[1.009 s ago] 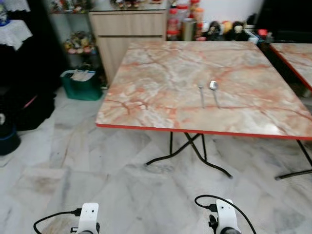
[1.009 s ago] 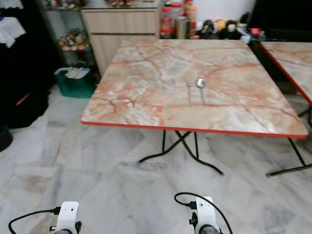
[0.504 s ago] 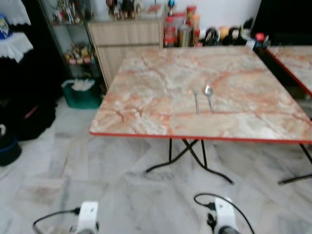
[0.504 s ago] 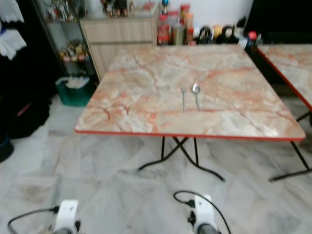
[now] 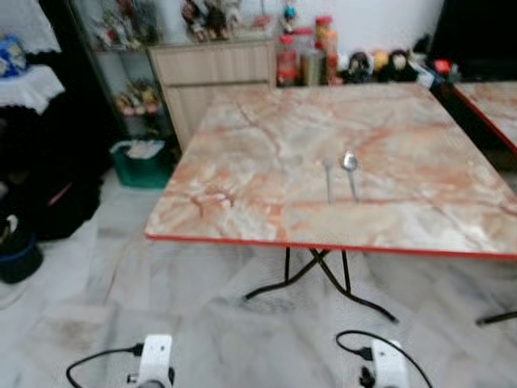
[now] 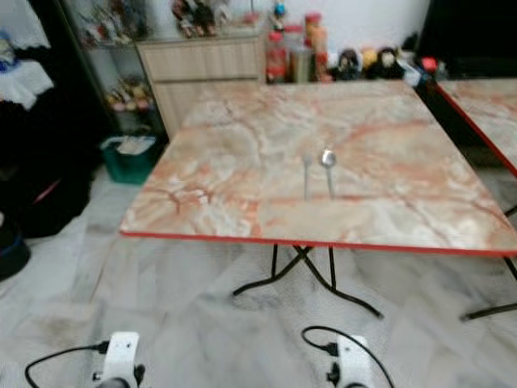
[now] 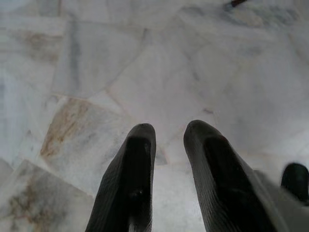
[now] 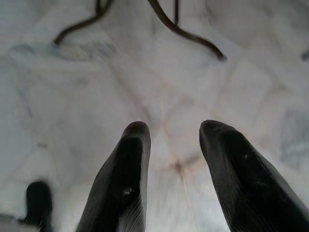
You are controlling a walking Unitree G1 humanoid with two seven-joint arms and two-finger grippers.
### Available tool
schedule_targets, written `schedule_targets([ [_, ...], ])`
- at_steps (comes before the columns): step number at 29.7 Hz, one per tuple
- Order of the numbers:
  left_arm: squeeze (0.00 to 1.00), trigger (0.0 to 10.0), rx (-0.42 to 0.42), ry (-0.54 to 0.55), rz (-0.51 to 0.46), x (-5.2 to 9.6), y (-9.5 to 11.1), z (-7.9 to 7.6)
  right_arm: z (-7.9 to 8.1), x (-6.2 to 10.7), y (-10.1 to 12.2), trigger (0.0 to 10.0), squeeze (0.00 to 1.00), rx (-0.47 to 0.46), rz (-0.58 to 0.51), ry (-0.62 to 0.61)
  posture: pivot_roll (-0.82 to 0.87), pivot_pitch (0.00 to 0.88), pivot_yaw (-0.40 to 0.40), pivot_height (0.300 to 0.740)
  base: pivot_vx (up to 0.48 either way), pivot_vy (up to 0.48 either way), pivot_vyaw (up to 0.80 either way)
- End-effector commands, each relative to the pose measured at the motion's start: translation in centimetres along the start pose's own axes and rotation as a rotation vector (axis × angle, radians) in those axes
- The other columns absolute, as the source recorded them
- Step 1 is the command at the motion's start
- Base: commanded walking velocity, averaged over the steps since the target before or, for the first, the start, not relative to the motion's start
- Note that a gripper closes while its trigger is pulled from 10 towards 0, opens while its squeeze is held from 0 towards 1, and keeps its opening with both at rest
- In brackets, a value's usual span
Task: Setting the table
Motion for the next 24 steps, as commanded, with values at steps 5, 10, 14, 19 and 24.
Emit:
schedule_targets([
  [5,0.0,10.0,-0.012,0.013,0.019,0.1,-0.5,1.0,1.3,0.0,0.6,10.0,0.0,0.0,-0.038,0.029,0.03,0.0,0.046,0.74,0.177,0.0,0.0],
  [10,0.0,10.0,-0.012,0.012,0.017,0.1,-0.5,0.9,1.0,0.1,1.8,10.0,0.0,0.055,-0.148,0.051,0.02,0.0,0.045,0.74,0.0,0.0,0.0],
  [14,0.0,10.0,-0.019,0.009,0.02,0.1,-0.6,0.9,0.2,0.5,2.5,10.0,0.0,0.086,-0.235,0.037,0.01,0.0,0.048,0.74,0.0,0.0,0.0],
  [19,0.0,10.0,-0.027,0.004,0.021,0.1,-0.7,0.8,-0.1,0.8,2.8,10.0,0.0,0.089,-0.299,0.035,0.01,0.0,0.046,0.74,0.0,0.0,0.0],
  [24,0.0,10.0,-0.033,0.0,0.021,0.1,-0.7,0.7,-0.2,1.6,3.4,10.0,0.0,0.133,-0.413,0.036,0.0,0.0,0.042,0.74,0.0,0.0,0.0],
])
Point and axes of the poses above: a point about 5 cm out from each wrist's last joint towards the gripper, its own x axis pointing back from the gripper into the wrist, its own y axis along the axis of the wrist's last joint, z = x × y, the point moved 2 cm from there along -x, pointing out of the wrist towards the gripper, and after that the axes turned 3 degrees about x, right-handed, at the moved point
